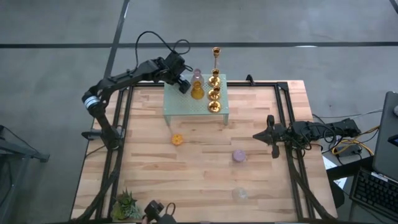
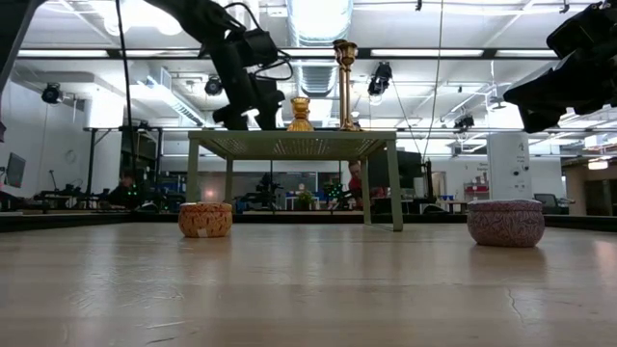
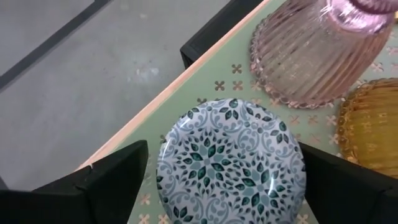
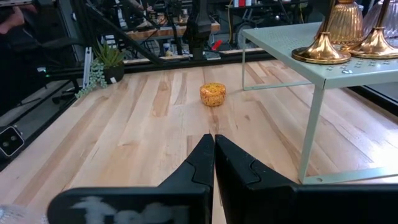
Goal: Pick & Place candle stick holders
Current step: Put the blue patterned scented candle on the shelf, then put the yellow patterned scented candle on the shelf aligned with the yellow patterned scented candle
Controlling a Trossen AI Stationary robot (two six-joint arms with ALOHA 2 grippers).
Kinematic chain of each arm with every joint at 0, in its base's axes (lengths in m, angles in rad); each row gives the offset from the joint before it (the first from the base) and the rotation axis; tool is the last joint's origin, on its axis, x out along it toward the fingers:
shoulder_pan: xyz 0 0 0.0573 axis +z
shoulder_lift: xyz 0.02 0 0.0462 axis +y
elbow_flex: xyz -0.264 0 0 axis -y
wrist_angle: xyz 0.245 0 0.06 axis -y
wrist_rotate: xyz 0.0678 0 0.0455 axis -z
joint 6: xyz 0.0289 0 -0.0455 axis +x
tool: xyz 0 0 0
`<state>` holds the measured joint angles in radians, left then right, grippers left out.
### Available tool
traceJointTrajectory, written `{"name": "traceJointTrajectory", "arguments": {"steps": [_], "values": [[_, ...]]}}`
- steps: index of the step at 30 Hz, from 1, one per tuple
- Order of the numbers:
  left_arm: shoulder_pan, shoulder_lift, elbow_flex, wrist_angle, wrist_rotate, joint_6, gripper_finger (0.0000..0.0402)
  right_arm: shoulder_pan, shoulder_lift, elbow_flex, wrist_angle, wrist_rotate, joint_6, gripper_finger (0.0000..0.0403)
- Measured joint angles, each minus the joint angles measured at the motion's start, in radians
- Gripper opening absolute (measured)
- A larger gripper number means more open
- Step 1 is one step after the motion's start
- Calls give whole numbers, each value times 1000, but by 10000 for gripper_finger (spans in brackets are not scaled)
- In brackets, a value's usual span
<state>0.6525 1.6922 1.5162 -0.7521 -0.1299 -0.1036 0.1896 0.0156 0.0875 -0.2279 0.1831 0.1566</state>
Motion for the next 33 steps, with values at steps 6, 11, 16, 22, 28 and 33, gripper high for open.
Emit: {"name": "traceJointTrajectory", "arguments": {"steps": [6,11,16,22,28,33], "values": [[0,-29,0,0,1,9,387,0,0,0,0,0,0,8],[-1,-50,0,-16,1,14,387,0,0,0,0,0,0,8],[-2,-71,0,-72,3,14,387,0,0,0,0,0,0,8],[-36,-110,0,-171,16,16,387,0,0,0,0,0,0,8],[-122,-164,-15,-273,34,17,388,0,0,0,0,0,0,8],[-229,-227,-74,-279,34,-11,388,0,0,0,0,0,0,8]]}}
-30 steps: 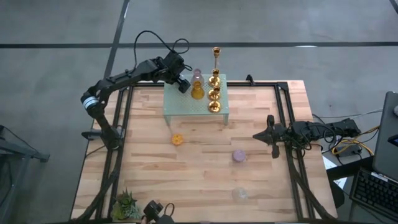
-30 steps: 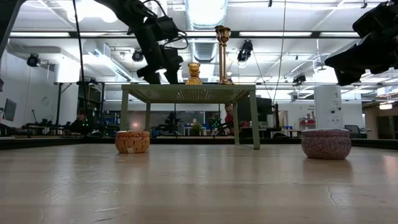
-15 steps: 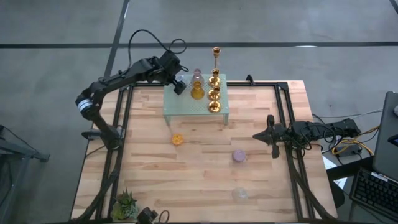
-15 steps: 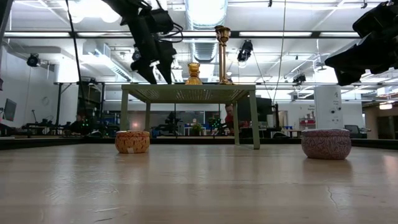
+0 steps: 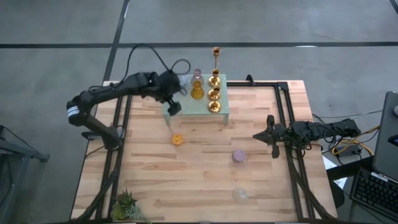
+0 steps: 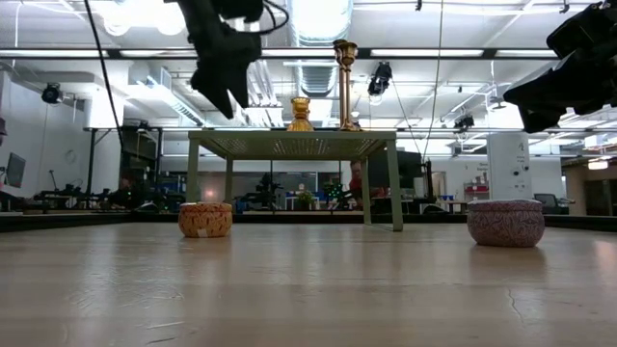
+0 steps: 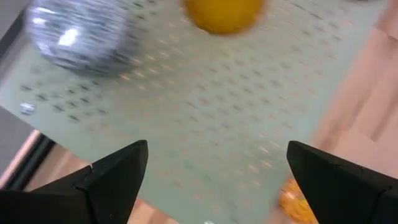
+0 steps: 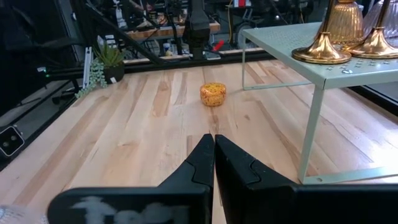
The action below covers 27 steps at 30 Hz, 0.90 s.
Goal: Pick & Place candle stick holders
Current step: Put the yellow patterned scented candle on the shelf aligned with the yellow patterned scented candle
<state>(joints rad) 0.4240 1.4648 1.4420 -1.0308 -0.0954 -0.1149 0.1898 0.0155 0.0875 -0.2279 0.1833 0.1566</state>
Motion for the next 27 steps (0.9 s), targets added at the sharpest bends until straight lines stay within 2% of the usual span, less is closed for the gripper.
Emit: {"name": "traceJointTrajectory", "arguments": {"steps": [9,15,27], "values": [[-246,-105,-187,108,0,-41,388,0,0,0,0,0,0,8],[-380,-113,-335,250,26,33,388,0,0,0,0,0,0,8],[-406,-110,-546,492,19,15,388,0,0,0,0,0,0,8]]}}
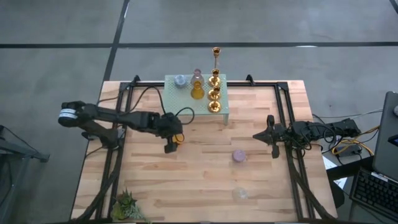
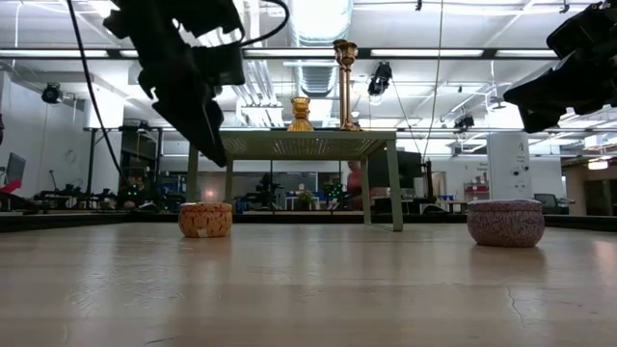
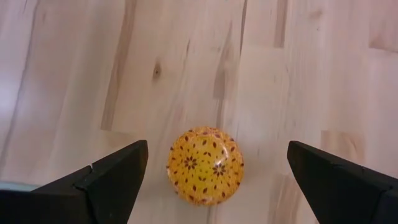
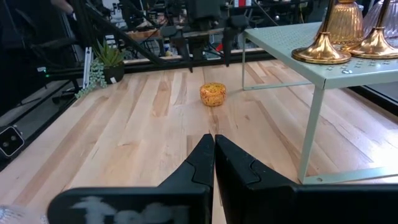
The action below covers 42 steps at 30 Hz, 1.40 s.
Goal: Pick & Place candle stick holders
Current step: Put the yellow patterned scented candle on the shelf aligned with the yellow patterned scented candle
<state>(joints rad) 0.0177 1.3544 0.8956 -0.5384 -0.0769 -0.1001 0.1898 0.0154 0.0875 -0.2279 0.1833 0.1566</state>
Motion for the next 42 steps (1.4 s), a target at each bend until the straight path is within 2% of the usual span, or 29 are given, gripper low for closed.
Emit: {"name": "traceJointTrajectory", "arguments": {"steps": [14,28,33,42], "values": [[0,11,-200,287,-24,1,388,0,0,0,0,0,0,8],[0,77,-246,355,-29,-13,385,0,0,0,0,0,0,8],[0,92,-246,356,-29,-21,367,0,0,0,0,0,0,8],[0,123,-246,366,-29,-37,308,0,0,0,0,0,0,8]]}}
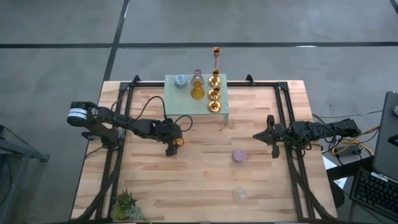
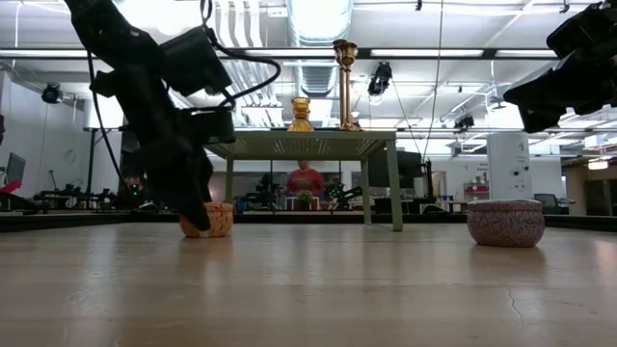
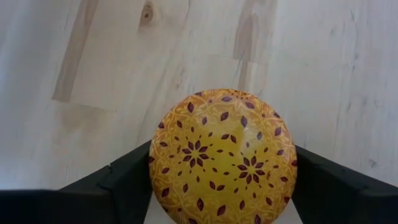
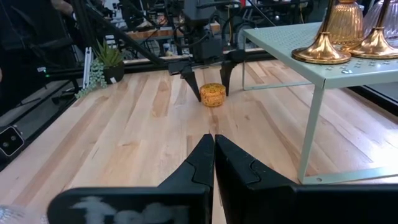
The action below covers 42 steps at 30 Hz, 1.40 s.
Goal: Pick & Place candle stick holders
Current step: Put the yellow patterned scented candle on the shelf aligned with the yellow patterned scented candle
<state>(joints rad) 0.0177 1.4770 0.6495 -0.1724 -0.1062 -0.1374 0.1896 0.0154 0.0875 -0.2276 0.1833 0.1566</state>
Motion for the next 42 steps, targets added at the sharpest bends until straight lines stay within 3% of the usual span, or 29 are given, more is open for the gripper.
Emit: {"name": "traceJointTrajectory", "arguments": {"steps": [6,10,15,19,33,37,42], "values": [[0,-9,1,14,5,-6,306,0,0,0,0,0,0,8],[0,-18,27,-3,65,-24,313,0,0,0,0,0,0,8],[-1,-27,106,-65,156,-31,307,0,0,0,0,0,0,8],[-2,-28,216,-194,161,-8,308,0,0,0,0,0,0,8],[47,-28,621,-651,-20,157,309,0,0,0,0,0,0,8],[112,-29,680,-677,-91,196,309,0,0,0,0,0,0,8],[238,-28,706,-676,-98,223,309,0,0,0,0,0,0,8]]}}
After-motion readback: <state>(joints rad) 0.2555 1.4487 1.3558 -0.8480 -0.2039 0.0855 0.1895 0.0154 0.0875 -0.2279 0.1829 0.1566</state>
